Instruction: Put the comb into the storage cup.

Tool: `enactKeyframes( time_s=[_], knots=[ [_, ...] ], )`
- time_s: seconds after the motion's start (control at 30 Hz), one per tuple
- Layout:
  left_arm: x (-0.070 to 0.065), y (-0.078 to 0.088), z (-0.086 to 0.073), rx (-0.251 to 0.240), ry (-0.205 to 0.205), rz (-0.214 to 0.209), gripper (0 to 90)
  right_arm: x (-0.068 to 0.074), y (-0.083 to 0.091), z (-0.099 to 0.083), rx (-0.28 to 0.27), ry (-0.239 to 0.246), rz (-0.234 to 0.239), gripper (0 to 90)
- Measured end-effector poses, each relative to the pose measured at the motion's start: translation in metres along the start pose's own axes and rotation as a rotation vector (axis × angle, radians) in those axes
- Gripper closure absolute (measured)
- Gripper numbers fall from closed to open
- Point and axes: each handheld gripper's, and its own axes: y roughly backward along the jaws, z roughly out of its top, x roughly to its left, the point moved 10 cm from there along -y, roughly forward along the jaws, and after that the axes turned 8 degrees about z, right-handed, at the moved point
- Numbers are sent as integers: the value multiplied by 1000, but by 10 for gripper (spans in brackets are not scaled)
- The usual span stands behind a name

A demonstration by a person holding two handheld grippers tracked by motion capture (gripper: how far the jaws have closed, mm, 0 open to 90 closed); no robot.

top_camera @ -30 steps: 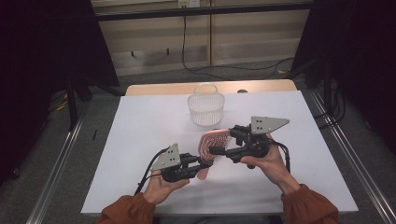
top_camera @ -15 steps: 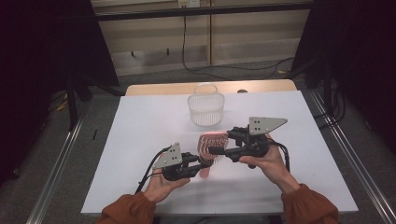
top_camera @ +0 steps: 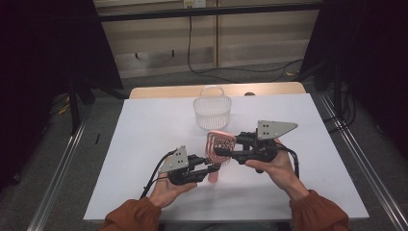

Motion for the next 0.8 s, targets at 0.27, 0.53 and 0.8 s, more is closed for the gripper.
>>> enactKeyframes(
  time_s=[0.27, 0.53, 0.8],
  knots=[
    [-2, -1, 0, 1, -29, 17, 621, -1, -2, 1, -4, -20, -15, 645],
    [0, 0, 0, -1, -35, 41, 533, -3, 1, 5, -17, -23, -40, 651],
    [4, 0, 0, 3, -27, 77, 370, -5, 5, 7, -23, -24, -59, 651]
  ],
)
